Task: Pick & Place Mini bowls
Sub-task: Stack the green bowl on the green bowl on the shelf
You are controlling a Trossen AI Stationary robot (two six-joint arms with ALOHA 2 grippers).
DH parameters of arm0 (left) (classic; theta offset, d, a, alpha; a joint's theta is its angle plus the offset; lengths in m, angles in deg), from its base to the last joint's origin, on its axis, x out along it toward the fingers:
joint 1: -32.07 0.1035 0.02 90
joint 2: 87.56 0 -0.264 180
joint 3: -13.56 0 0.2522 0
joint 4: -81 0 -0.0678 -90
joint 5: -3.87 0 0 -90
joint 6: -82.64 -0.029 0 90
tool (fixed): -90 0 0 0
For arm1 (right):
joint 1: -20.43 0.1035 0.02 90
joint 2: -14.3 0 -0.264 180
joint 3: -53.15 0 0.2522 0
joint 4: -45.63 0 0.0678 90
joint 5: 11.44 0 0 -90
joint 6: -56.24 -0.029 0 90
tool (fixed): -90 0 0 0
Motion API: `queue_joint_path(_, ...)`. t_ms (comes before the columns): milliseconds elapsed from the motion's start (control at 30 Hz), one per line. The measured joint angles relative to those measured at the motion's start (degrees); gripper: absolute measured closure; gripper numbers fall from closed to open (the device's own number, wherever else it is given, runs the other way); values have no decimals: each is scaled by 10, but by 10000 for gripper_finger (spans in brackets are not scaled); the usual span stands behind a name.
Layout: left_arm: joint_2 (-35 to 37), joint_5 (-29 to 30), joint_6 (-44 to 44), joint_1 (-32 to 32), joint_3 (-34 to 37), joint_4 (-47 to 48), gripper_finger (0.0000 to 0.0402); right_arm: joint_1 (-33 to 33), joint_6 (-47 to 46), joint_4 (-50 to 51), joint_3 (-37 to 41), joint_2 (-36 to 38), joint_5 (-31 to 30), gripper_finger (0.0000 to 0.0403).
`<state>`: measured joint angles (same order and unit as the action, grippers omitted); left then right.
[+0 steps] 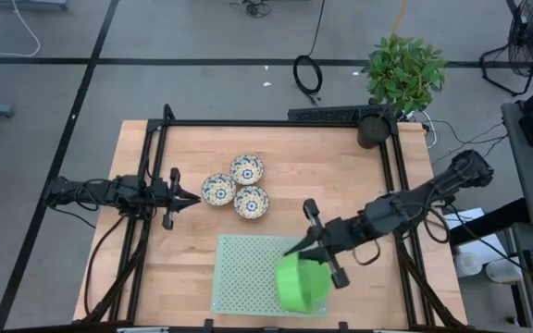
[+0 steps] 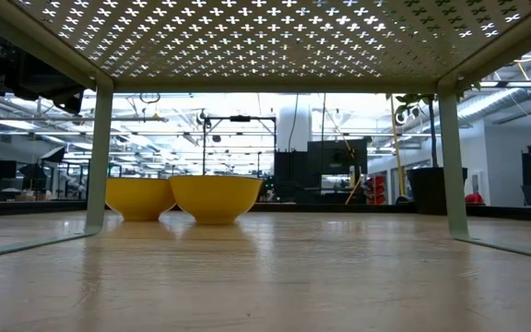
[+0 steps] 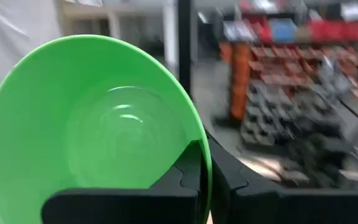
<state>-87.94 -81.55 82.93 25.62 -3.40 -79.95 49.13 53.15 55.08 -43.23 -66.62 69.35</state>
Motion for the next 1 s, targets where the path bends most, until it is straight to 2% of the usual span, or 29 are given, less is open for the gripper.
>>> queue_joint_path(200,0,0,0,0,0,0,364,-2,-62,266,-230,-66,-71,402)
queue_joint_path(367,0,0,0,0,0,0,364,-13,-127,389,-353,-102,-90,402)
queue_joint_path(467,0,0,0,0,0,0,364,-14,-147,419,-388,-116,-88,402)
queue_joint_path(633,0,0,0,0,0,0,364,-14,-131,464,-437,-142,-85,403)
queue_joint_path(767,0,0,0,0,0,0,364,-21,-129,501,-454,-162,-53,403)
queue_joint_path(1000,0,0,0,0,0,0,364,-29,-241,637,-454,-188,-40,403)
